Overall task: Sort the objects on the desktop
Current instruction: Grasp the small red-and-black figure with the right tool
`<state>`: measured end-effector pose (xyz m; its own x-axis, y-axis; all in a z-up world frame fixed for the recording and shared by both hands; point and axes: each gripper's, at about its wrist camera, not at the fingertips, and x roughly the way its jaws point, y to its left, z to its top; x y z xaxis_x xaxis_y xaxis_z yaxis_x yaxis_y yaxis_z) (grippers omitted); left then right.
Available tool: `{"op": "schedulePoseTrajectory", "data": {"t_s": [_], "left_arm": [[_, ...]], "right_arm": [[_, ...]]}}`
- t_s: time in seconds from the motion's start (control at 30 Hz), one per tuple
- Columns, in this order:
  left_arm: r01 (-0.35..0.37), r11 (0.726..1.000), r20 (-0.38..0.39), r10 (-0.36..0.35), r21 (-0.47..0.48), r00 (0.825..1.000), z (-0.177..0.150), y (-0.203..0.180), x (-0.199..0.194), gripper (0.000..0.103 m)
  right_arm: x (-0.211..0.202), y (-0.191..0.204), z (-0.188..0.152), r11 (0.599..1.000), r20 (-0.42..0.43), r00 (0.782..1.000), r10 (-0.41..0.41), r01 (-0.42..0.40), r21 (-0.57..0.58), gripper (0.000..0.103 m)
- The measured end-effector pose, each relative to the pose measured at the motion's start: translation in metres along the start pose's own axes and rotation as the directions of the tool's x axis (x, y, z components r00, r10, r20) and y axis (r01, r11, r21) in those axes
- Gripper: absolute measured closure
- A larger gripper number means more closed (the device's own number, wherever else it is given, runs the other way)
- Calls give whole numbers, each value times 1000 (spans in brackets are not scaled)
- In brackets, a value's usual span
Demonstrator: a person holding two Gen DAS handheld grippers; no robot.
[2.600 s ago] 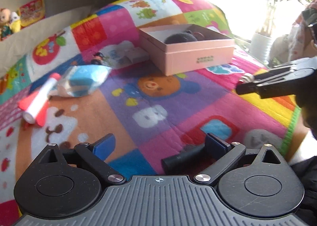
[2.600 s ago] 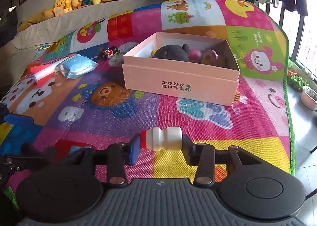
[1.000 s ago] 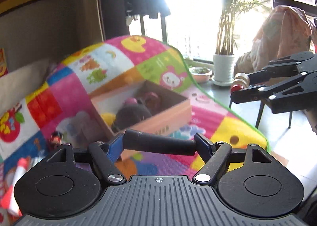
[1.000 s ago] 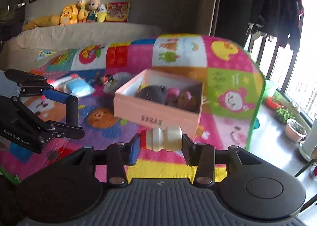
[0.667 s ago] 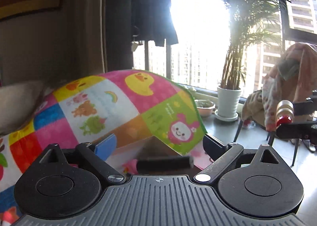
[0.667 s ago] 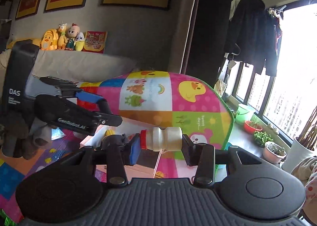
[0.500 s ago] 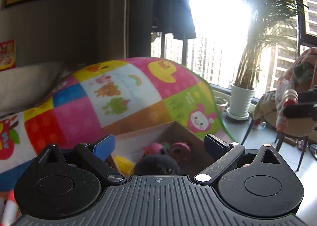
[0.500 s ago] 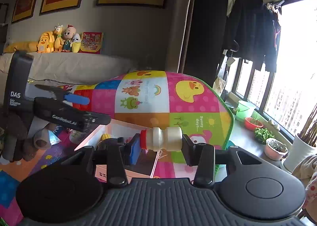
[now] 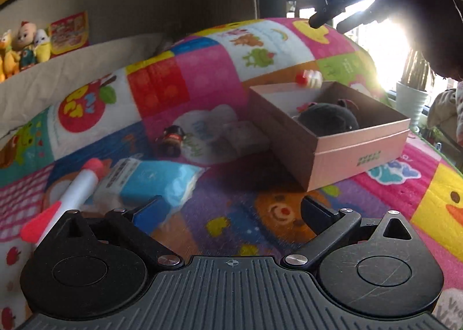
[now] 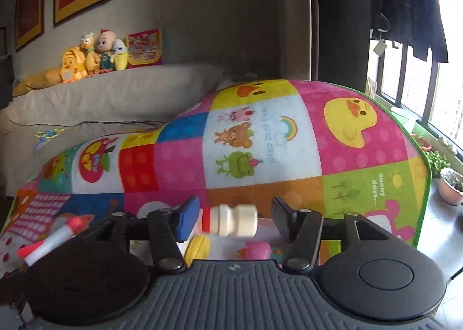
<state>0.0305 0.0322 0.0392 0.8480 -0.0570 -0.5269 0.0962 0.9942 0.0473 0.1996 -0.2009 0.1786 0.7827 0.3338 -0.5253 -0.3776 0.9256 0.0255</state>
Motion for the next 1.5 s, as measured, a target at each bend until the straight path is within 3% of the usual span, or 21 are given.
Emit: {"op": "schedulePoseTrajectory", "data": {"t_s": [0.23,0.37,0.43,0.47,0.5,0.57,0.67,0.77,0.87,0.93,1.03,1.13,1.2,1.3,1.4,1.47,1.5], "left_arm": [[-64,992,-12,63,-111,998,-14,36,-1,0],[-86,987,-21,84,-138,996,-18,45,-1,0],[-77,985,-19,75,-156,997,-18,47,-1,0],[-75,985,-16,73,-159,997,-19,48,-2,0],[-72,985,-14,70,-159,997,-19,48,-2,0],[-62,987,-11,61,-151,998,-20,46,-2,0],[-38,988,-12,37,-147,999,-21,46,-1,0],[-46,983,-21,43,-177,999,-23,50,0,0],[-36,977,-1,36,-212,999,-25,55,-3,0],[-24,975,5,26,-219,1000,-25,56,-4,0],[-16,977,19,20,-213,1000,-25,55,-7,0],[-13,980,26,19,-201,999,-25,52,-8,0],[-10,980,24,16,-200,1000,-24,52,-7,0],[-10,977,20,15,-211,1000,-24,54,-7,0],[-12,976,16,16,-220,1000,-24,55,-7,0],[-13,974,16,17,-226,1000,-24,56,-7,0],[-10,974,19,15,-228,1000,-25,56,-7,0]], "right_arm": [[30,20,-25,999,-120,992,36,-35,14,47],[47,53,-31,997,-170,983,67,-74,-36,47],[60,73,-27,994,-200,977,80,-92,-52,56],[70,82,-24,993,-221,971,92,-107,-52,69],[80,90,-19,992,-243,964,105,-119,-44,74],[104,108,-11,993,-282,954,105,-118,-28,76],[151,132,-5,996,-340,940,14,-44,-80,76],[196,146,-12,982,-404,905,-129,60,-177,76],[218,155,-21,953,-426,874,-232,117,-279,92],[220,155,-26,943,-427,867,-258,129,-308,93],[208,152,-31,958,-473,854,-216,92,-272,95],[180,157,-32,981,-567,824,-25,-90,-174,95],[165,160,-23,985,-549,833,68,-143,-95,92],[164,175,-17,988,-497,860,114,-150,-32,78],[189,193,-19,992,-487,866,117,-127,13,64],[205,199,-25,994,-494,863,108,-105,34,61],[209,202,-29,996,-494,865,90,-89,25,64]]}}
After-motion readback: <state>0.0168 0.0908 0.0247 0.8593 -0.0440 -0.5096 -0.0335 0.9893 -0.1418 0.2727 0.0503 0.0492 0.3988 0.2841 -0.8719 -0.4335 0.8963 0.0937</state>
